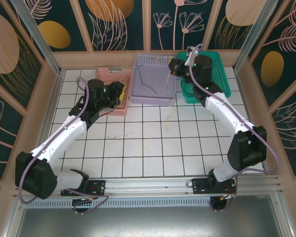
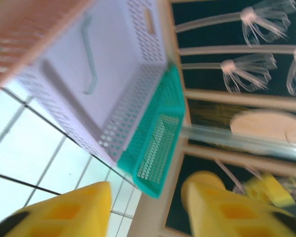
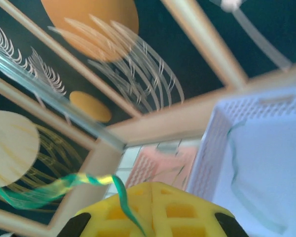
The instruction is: Untangle the cables
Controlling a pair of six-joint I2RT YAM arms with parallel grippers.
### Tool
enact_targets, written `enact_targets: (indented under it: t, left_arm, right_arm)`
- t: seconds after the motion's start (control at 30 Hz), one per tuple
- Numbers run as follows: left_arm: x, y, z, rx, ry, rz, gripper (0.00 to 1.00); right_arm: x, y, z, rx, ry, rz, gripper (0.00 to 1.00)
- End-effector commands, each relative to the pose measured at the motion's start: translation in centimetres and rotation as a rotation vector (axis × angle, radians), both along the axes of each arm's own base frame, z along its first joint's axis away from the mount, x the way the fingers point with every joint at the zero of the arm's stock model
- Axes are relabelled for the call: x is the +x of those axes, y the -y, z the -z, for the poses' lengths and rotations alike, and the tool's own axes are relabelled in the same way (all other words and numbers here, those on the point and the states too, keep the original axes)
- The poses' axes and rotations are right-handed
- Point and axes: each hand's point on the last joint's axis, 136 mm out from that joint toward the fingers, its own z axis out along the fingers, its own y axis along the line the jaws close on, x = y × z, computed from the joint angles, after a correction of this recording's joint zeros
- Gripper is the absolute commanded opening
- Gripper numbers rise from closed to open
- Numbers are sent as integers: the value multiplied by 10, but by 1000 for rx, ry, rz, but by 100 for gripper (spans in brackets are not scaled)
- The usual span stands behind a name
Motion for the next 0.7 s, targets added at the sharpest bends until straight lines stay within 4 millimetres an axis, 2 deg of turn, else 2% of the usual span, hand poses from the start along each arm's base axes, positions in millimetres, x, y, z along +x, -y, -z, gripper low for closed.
enact_targets:
  t: [0.0,0.13,0.17,0.23,0.27,0.33,0.4,0.53,0.67]
  left_arm:
    - [-2,-38,-9,260,6,-40,54]
    - [11,-85,-68,580,137,-86,59]
    - [15,-96,-88,657,176,-109,59]
    - [23,-98,-127,769,286,-91,59]
    - [29,-90,-145,794,355,-53,58]
    - [38,-63,-171,805,503,79,54]
    - [40,-15,-185,741,677,304,50]
    - [31,52,-166,682,819,598,44]
    - [19,99,-144,668,901,734,52]
  right_arm:
    - [-10,9,-27,-237,196,-41,0]
    - [-21,11,-9,-434,235,-101,0]
    - [-21,12,-4,-480,237,-106,0]
    - [-22,13,6,-557,233,-131,0]
    - [-24,13,10,-586,231,-150,0]
    - [-28,8,15,-643,247,-198,0]
    - [-38,-5,20,-682,272,-294,0]
    - [-59,-25,19,-635,309,-444,0]
    - [-70,-45,23,-610,292,-523,0]
